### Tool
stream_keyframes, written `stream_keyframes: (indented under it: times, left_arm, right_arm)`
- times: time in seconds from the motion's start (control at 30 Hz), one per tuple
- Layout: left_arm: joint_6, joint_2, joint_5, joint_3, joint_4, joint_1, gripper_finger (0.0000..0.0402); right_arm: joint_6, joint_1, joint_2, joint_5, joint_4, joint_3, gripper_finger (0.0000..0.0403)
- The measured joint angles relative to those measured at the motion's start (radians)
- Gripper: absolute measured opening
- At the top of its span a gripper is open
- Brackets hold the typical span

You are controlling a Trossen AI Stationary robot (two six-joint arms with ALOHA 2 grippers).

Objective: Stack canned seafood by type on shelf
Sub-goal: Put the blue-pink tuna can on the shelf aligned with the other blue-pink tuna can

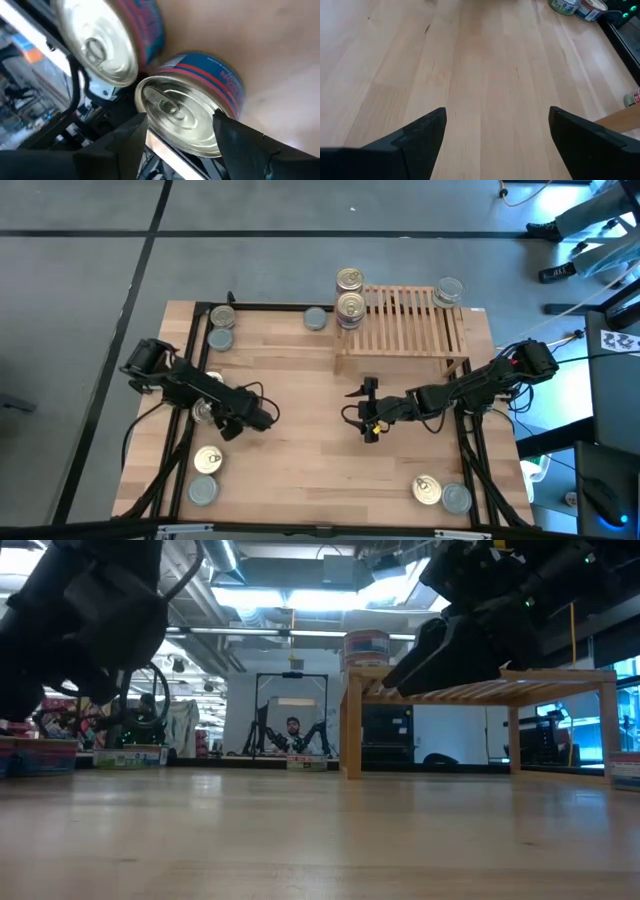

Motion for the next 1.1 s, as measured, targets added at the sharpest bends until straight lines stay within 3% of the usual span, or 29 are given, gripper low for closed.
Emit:
stream_keyframes:
  times: [0.3, 0.47, 0.7, 0.87, 1.1]
  left_arm:
    - [0.125, -0.072, -0.007, 0.040, 0.300, 0.000, 0.0229]
    - [0.139, -0.073, -0.023, 0.041, 0.370, 0.000, 0.0229]
    - [0.096, -0.093, -0.012, 0.122, 0.229, -0.030, 0.0229]
    - [0.000, -0.122, 0.056, 0.118, 0.207, -0.093, 0.0229]
    - [-0.134, -0.135, 0.057, 0.118, 0.108, -0.180, 0.0229]
  right_arm:
    - [0.000, 0.000, 0.000, 0.000, -0.001, 0.000, 0.0344]
    - [0.000, 0.000, 0.000, 0.000, -0.001, 0.000, 0.0344]
    - [0.000, 0.000, 0.000, 0.000, -0.001, 0.000, 0.0344]
    - [0.000, 0.000, 0.000, 0.000, 0.000, 0.000, 0.0344]
    - [0.000, 0.000, 0.000, 0.000, 0.000, 0.000, 0.0344]
